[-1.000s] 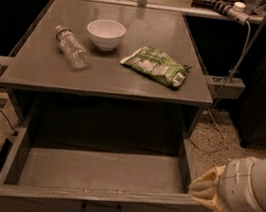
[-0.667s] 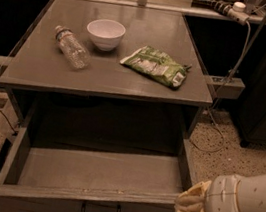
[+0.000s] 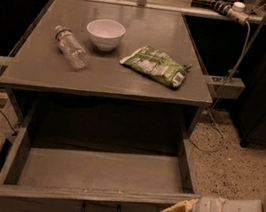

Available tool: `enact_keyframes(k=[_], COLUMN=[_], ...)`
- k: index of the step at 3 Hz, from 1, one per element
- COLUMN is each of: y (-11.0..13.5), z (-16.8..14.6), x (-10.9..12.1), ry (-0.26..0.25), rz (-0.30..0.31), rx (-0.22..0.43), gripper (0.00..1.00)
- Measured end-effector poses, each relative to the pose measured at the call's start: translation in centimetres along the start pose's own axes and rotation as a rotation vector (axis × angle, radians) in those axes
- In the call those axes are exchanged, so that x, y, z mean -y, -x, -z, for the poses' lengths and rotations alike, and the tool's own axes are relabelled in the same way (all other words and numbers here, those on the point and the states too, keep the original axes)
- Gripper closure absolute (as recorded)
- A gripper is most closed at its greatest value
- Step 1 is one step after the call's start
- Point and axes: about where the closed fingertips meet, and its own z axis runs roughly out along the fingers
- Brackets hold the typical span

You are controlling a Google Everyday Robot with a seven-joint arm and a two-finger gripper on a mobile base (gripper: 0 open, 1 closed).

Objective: Close top drawer

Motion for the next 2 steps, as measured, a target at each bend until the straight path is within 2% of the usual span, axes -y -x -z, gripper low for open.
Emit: enact_keyframes(k=[2], y=[-1.5], z=[-3.6], x=[1.5], ry=[0.002], rz=[0.037], rx=[0.011], gripper=[1.00])
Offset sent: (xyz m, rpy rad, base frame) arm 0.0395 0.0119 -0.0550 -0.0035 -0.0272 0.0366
